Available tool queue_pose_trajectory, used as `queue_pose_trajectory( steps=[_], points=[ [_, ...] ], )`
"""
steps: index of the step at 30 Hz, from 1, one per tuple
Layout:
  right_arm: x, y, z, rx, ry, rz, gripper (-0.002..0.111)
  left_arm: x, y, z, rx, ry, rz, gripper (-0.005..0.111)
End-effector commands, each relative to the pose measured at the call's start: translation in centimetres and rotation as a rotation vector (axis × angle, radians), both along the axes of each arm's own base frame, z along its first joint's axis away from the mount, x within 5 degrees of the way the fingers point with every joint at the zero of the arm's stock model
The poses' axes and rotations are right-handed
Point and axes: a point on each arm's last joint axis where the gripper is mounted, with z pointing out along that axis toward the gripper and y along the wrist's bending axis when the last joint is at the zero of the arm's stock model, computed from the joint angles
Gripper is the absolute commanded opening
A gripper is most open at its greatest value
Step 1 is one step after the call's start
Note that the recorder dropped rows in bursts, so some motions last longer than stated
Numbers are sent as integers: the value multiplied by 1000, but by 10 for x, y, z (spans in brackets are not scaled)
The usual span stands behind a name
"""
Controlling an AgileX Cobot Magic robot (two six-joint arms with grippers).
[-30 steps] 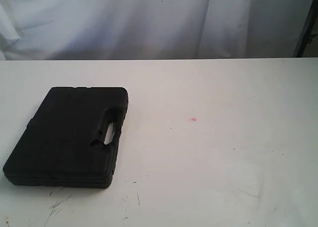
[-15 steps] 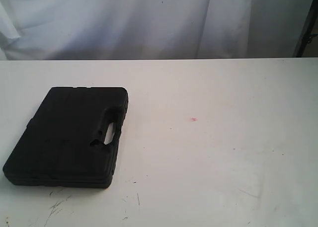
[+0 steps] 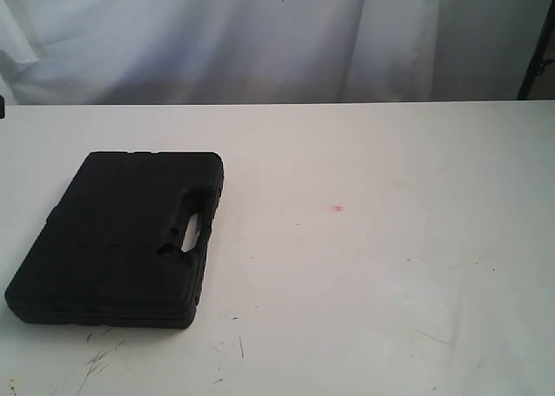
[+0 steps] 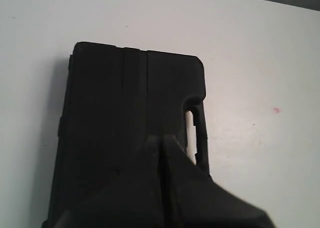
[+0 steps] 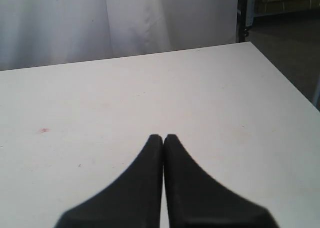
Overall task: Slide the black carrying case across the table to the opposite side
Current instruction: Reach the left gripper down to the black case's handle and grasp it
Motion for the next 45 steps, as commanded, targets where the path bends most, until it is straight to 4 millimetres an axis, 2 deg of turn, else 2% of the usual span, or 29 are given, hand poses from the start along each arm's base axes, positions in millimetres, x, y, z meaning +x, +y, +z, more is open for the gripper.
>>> queue_pose_trajectory(
  steps=[1, 8, 12, 17, 25, 29, 32, 35, 38, 45],
  points=[
    [0, 0, 0, 2, -14, 0, 0, 9, -5, -4, -40, 11, -28, 0],
    [0, 0, 0, 2, -14, 0, 0, 24, -14, -33, -62, 166, -62, 0],
    [0, 0, 0, 2, -14, 0, 0, 31, -32, -50, -38, 226, -107, 0],
    [0, 0, 0, 2, -14, 0, 0, 44, -55, -70, 84, 355, -146, 0],
    [0, 0, 0, 2, -14, 0, 0, 83, -128, -96, 145, 419, -235, 0],
    [0, 0, 0, 2, -14, 0, 0, 97, -154, -113, 233, 465, -252, 0],
    [0, 0, 0, 2, -14, 0, 0, 106, -164, -129, 285, 490, -220, 0],
    [0, 0, 0, 2, -14, 0, 0, 110, -165, -142, 298, 518, -197, 5],
    [0, 0, 0, 2, -14, 0, 0, 112, -167, -153, 304, 535, -197, 14],
    [0, 0, 0, 2, -14, 0, 0, 116, -171, -157, 262, 509, -192, 53]
  ],
)
